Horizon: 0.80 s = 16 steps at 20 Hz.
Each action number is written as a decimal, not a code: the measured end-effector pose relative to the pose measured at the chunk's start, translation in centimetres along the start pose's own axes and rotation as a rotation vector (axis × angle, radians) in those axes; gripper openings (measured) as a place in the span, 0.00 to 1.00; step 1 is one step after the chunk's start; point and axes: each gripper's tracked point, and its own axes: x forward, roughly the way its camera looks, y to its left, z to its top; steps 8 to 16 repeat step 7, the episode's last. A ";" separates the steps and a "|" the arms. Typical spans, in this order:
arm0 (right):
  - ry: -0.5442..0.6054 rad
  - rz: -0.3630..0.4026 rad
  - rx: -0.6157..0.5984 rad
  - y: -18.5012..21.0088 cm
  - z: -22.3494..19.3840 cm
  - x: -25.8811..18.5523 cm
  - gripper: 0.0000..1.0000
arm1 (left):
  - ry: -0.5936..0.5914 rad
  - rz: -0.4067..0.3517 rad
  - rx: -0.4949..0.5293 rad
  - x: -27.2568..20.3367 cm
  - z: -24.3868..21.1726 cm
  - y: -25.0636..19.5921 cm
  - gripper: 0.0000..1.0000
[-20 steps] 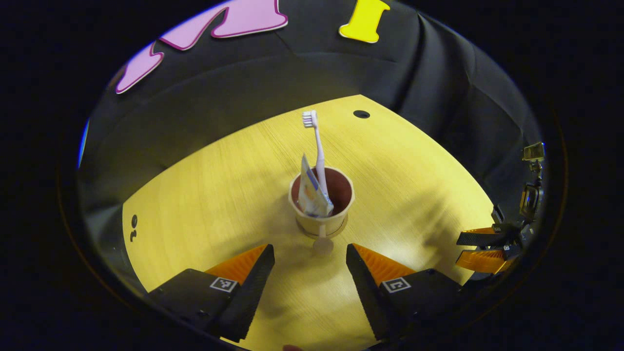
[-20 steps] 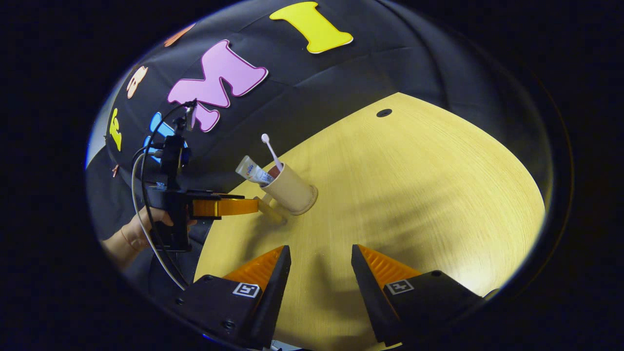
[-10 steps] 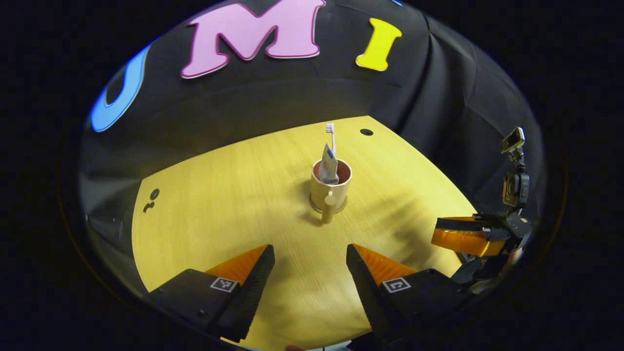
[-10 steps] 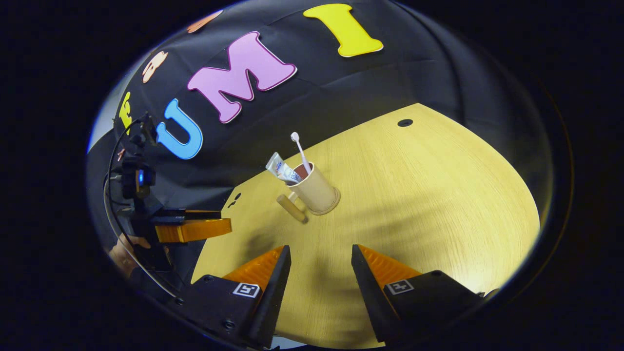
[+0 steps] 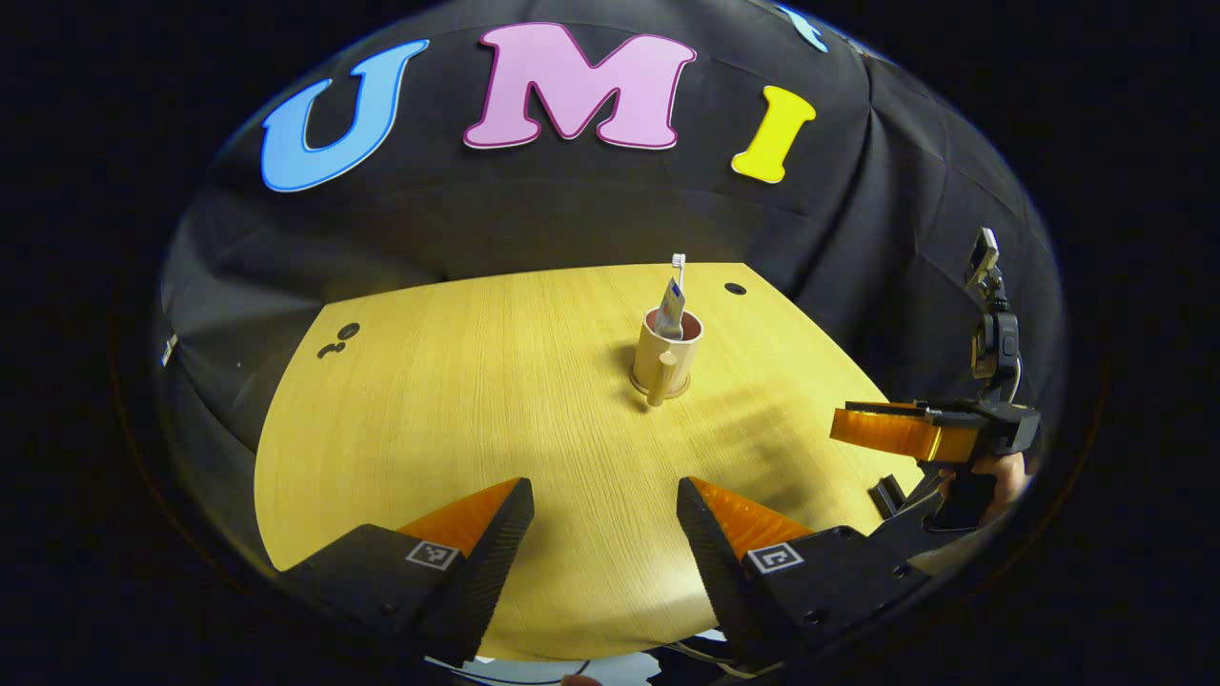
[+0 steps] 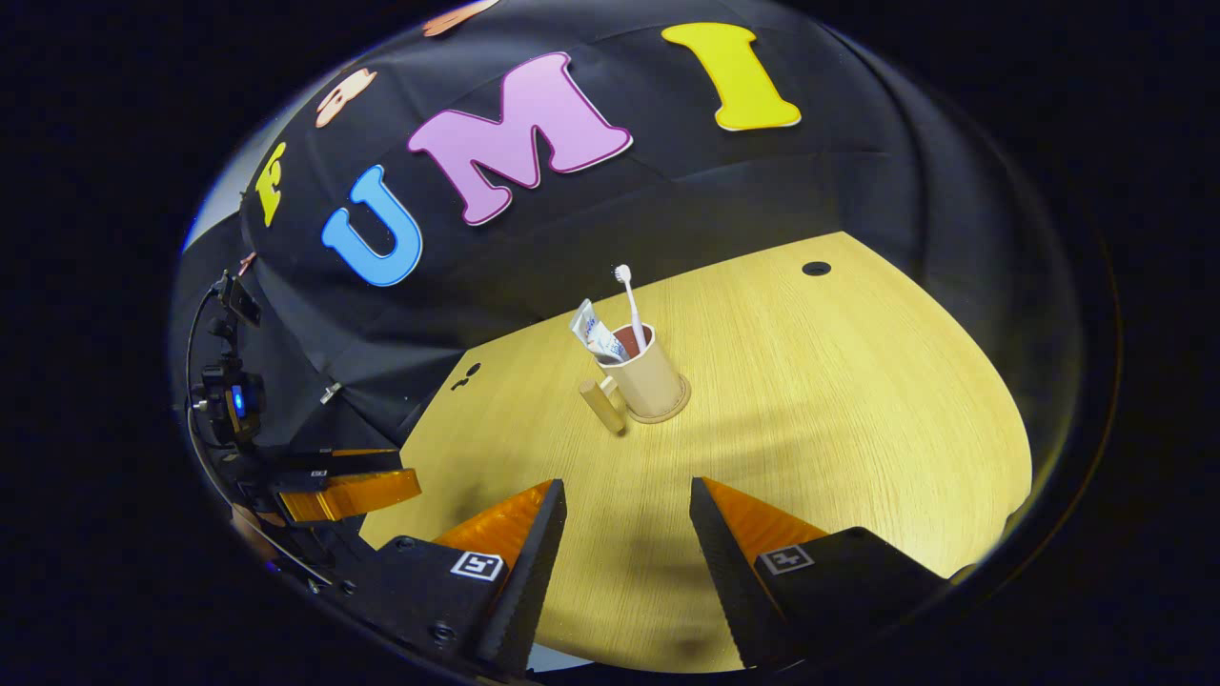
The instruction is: Put the toothbrush and toothpaste on the desktop into the cup, then pick up the cup and place it on the coaster on the desktop.
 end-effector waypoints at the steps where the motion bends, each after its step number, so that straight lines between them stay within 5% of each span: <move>1: 0.000 0.004 -0.016 0.4 0.0 -0.1 0.82 | 0.000 -0.003 -0.009 -0.4 -0.6 0.0 0.94; 16: 0.011 0.036 -0.050 3.2 -0.7 0.4 0.89 | 0.005 0.010 -0.082 -2.3 -3.4 1.4 0.94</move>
